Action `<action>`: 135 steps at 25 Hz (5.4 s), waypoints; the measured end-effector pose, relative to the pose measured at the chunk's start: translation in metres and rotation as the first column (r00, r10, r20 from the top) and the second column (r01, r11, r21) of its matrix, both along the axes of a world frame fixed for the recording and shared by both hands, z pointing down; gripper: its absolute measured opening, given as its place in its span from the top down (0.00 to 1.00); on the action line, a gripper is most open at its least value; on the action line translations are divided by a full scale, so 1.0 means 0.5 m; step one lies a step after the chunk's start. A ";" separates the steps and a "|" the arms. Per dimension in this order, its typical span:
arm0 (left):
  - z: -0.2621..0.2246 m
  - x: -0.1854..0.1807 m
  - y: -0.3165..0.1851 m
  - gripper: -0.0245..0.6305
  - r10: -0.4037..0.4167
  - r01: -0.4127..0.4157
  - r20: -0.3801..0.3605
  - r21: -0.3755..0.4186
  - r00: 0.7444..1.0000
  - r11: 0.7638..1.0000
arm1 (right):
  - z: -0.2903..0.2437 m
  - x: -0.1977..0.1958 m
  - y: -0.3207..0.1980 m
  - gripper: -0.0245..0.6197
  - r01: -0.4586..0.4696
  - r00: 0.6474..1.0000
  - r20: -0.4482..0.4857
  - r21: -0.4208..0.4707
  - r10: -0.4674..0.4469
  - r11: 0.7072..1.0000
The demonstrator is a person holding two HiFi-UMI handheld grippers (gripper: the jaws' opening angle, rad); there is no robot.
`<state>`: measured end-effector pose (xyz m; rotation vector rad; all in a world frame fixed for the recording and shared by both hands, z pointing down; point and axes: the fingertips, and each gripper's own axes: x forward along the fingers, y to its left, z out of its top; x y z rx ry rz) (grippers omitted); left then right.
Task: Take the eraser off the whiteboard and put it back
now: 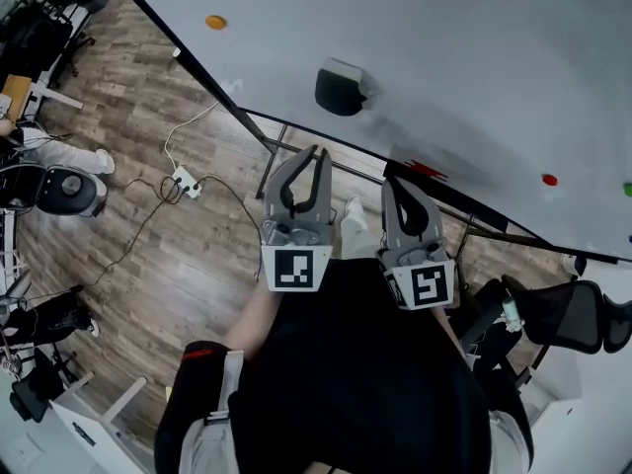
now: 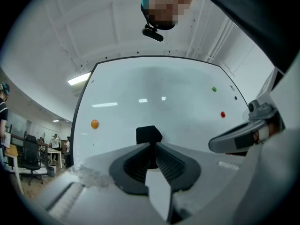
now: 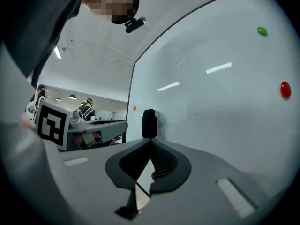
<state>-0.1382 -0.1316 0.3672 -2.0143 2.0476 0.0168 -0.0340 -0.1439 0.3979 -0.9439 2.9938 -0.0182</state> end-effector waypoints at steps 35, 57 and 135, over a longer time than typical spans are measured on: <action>0.006 -0.049 -0.176 0.58 0.001 0.000 0.010 -0.078 1.000 0.997 | 0.003 -0.027 -0.125 0.96 -0.006 1.000 -0.025 0.021 0.007 1.000; 0.019 -0.053 -0.197 0.59 -0.027 0.019 -0.079 -0.098 0.996 0.995 | 0.010 -0.013 -0.140 0.96 -0.012 0.999 -0.038 0.018 0.013 1.000; 0.021 0.009 0.157 0.61 0.037 -0.044 -0.098 -0.069 0.994 0.997 | 0.014 0.029 0.126 0.96 -0.028 0.999 0.037 0.019 0.027 0.999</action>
